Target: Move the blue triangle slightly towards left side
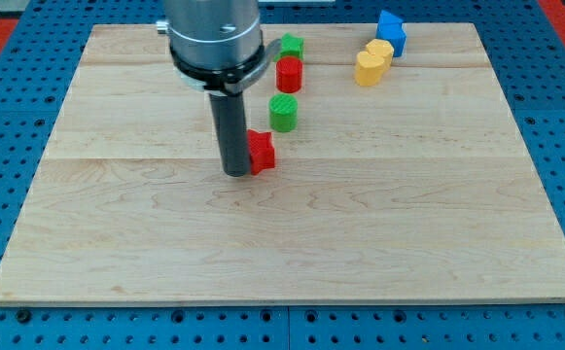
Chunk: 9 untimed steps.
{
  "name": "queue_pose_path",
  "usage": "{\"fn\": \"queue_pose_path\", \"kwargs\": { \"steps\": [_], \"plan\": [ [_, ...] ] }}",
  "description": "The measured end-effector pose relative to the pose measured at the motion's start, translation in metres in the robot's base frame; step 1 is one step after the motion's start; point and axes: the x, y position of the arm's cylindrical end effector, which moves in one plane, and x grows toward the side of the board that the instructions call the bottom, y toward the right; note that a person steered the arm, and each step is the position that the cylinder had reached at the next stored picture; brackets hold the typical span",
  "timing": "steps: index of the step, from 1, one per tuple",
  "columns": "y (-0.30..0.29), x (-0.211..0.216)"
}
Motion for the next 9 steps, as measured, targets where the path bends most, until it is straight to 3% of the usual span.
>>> {"fn": "queue_pose_path", "kwargs": {
  "steps": [2,3,4,7,8,9],
  "plan": [
    [0.040,0.010],
    [0.068,0.047],
    [0.146,0.025],
    [0.265,-0.177],
    [0.278,-0.250],
    [0.271,-0.267]
  ]
}}
